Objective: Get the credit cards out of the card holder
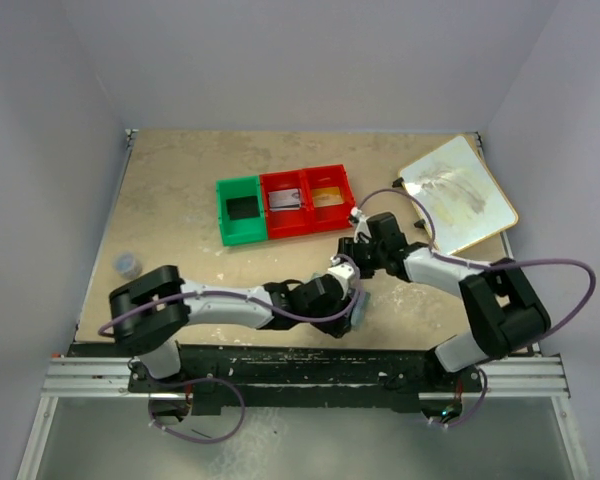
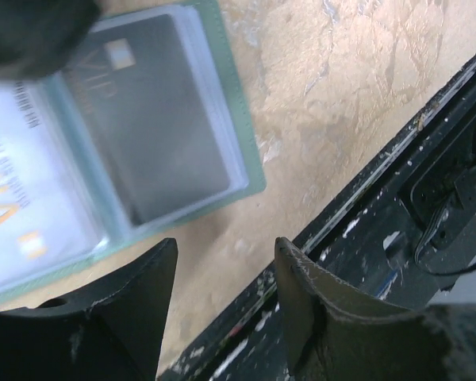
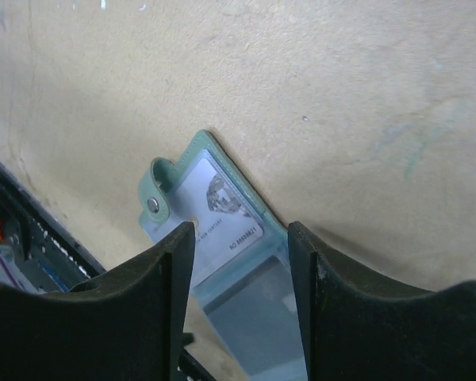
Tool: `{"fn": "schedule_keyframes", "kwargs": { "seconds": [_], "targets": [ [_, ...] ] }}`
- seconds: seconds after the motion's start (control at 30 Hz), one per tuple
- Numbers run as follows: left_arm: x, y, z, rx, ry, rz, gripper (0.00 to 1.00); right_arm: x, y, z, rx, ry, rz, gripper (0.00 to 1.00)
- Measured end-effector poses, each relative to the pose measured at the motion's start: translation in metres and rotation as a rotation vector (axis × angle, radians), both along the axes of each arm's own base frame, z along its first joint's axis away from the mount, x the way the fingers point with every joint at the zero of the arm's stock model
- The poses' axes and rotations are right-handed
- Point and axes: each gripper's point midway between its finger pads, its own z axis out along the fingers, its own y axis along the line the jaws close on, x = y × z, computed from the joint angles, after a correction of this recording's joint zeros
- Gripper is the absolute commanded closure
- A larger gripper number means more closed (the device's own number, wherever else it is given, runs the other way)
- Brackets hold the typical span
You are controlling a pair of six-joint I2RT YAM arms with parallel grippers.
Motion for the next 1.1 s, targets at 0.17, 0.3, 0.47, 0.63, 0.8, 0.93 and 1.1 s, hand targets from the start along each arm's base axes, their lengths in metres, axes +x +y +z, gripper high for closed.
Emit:
{"fn": "schedule_keyframes", "kwargs": {
  "seconds": [0.17, 0.3, 0.47, 0.63, 0.8, 0.93, 1.1],
  "targets": [
    [0.009, 0.036, 0.044, -0.029, -0.094, 0.083, 0.48, 0.009, -0.016, 0.025, -0.040, -0.056, -0.132, 0.49],
    [0.033, 0.061, 0.082, -0.080, -0.164, 0.179, 0.51, 0.010, -0.016, 0.049, 0.054, -0.089, -0.247, 0.55],
    [0.083, 0.100, 0.062, 0.024, -0.186, 0.331, 0.57, -0.023, -0.014, 0.038, 0.168, -0.005, -0.333, 0.59],
    [0.093, 0.110, 0.025, 0.158, -0.162, 0.336, 0.62, -0.047, 0.000, 0.022, 0.215, 0.095, -0.349, 0.61],
    [0.097, 0.102, 0.014, 0.196, -0.153, 0.306, 0.62, -0.045, 0.013, 0.024, 0.267, 0.121, -0.366, 0.62],
    [0.103, 0.089, 0.021, 0.181, -0.163, 0.283, 0.62, -0.045, 0.015, 0.017, 0.279, 0.148, -0.386, 0.63],
    [0.108, 0.081, 0.013, 0.211, -0.167, 0.253, 0.68, -0.047, 0.015, -0.003, 0.246, 0.204, -0.401, 0.65]
  ]
}}
